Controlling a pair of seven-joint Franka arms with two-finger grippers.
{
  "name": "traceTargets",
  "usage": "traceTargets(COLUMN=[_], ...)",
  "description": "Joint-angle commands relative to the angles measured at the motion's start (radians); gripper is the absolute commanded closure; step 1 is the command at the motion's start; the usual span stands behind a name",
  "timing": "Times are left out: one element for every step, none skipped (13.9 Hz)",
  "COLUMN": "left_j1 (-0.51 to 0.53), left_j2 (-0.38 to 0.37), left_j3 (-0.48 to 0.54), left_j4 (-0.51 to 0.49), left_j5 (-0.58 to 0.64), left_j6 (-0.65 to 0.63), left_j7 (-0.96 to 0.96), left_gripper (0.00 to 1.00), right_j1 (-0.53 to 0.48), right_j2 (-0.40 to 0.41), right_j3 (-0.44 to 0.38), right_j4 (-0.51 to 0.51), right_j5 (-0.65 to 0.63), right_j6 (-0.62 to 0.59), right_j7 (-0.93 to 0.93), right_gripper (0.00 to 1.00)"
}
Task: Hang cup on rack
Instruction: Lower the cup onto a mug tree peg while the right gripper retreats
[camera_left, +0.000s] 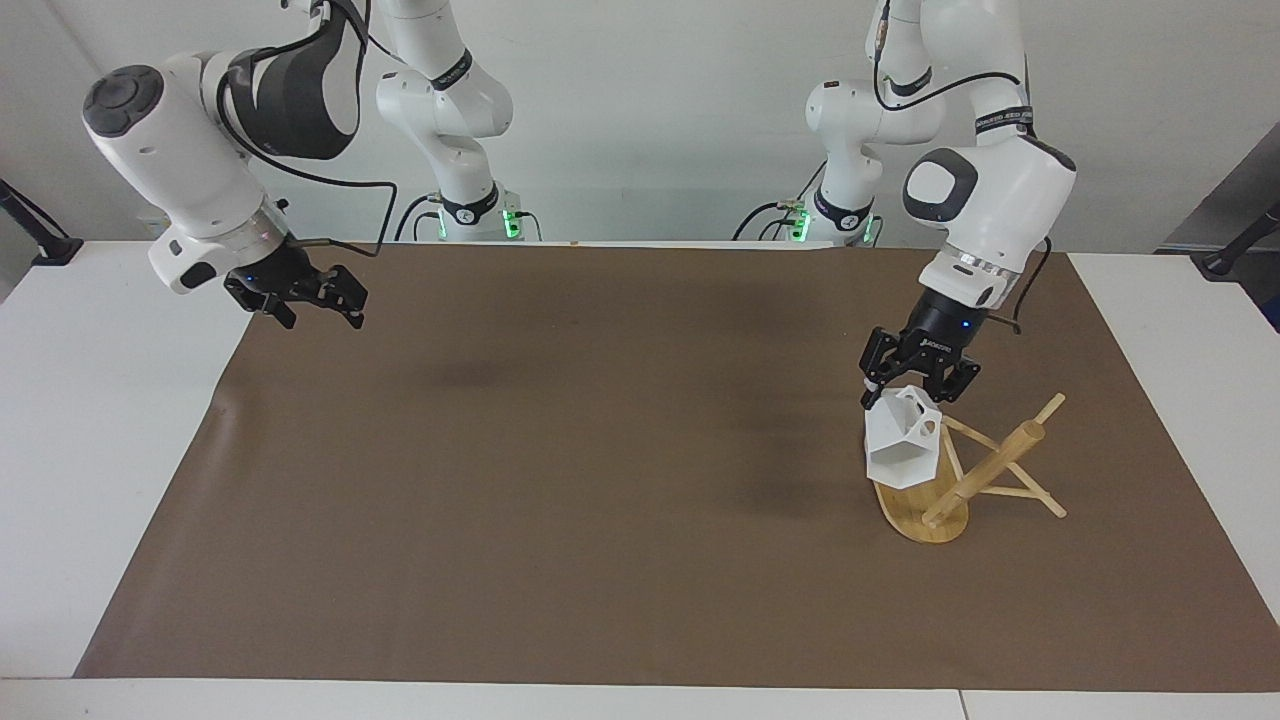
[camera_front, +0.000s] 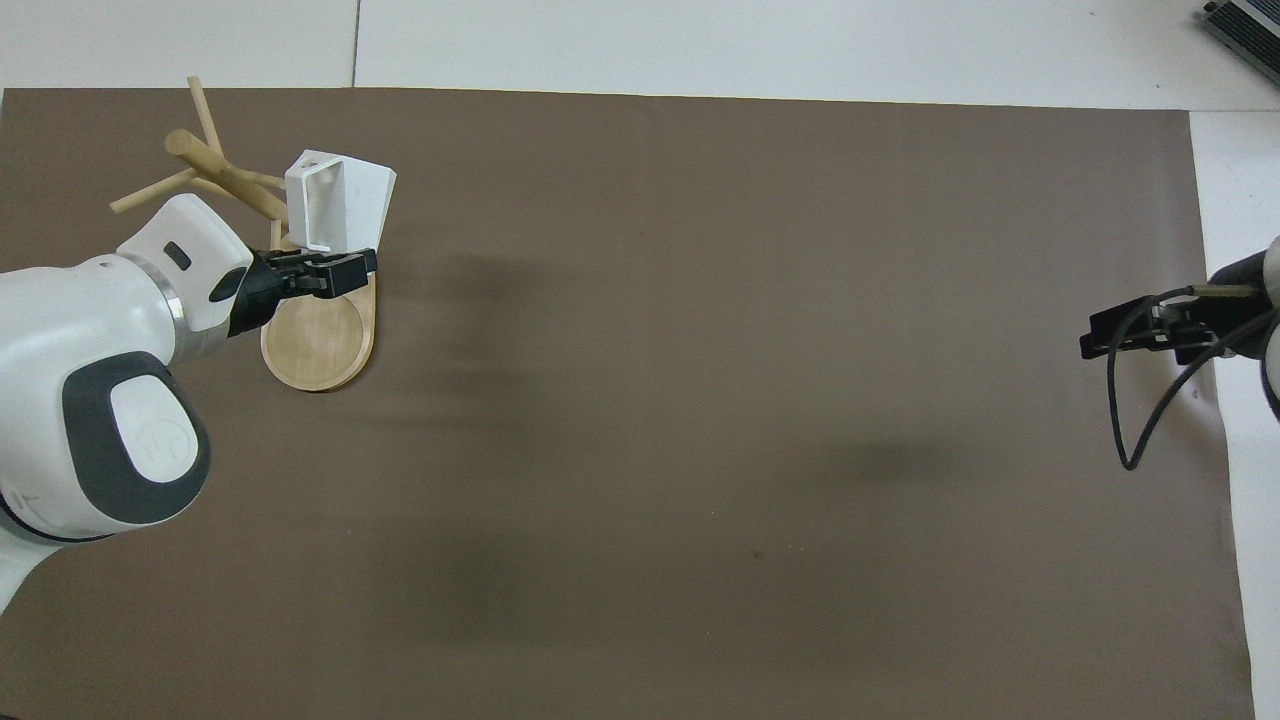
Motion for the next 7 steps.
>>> traceTargets(left_j1=[0.025, 0.025, 0.025, 0.025, 0.025, 0.027, 0.027], left_j2=[0.007, 0.007, 0.007, 0.009, 0.009, 0.010, 0.010], left_j3=[-0.003, -0.003, -0.003, -0.002, -0.003, -0.003, -0.003], left_j4=[0.011, 0.011, 0.011, 0.014, 0.019, 0.022, 0.022], left_j5=[-0.008, -0.008, -0.008, -0.008, -0.008, -0.008, -0.008], left_j6=[-0.014, -0.014, -0.013, -0.011, -0.013, -0.013, -0.014], left_j7=[-0.004, -0.004, -0.006, -0.006, -0.006, -0.006, -0.006], left_gripper=[1.00, 1.00, 1.00, 1.00, 1.00, 1.00, 1.00], right_j1=[-0.010, -0.010, -0.012, -0.012, -0.012, -0.010, -0.012], right_j2=[-0.018, -0.018, -0.017, -0.017, -0.020, -0.023, -0.032], right_j3=[0.001, 0.004, 0.003, 0.000, -0.006, -0.019, -0.022], right_j4=[0.087, 0.121, 0.145, 0.152, 0.150, 0.138, 0.126], right_j5=[-0.046, -0.064, -0.070, -0.070, -0.067, -0.060, -0.055], right_j6=[-0.097, -0.126, -0.152, -0.167, -0.180, -0.180, -0.178], right_j7=[0.009, -0.006, -0.023, -0.031, -0.031, -0.031, -0.028], right_gripper=[0.00, 0.00, 0.00, 0.00, 0.00, 0.00, 0.00])
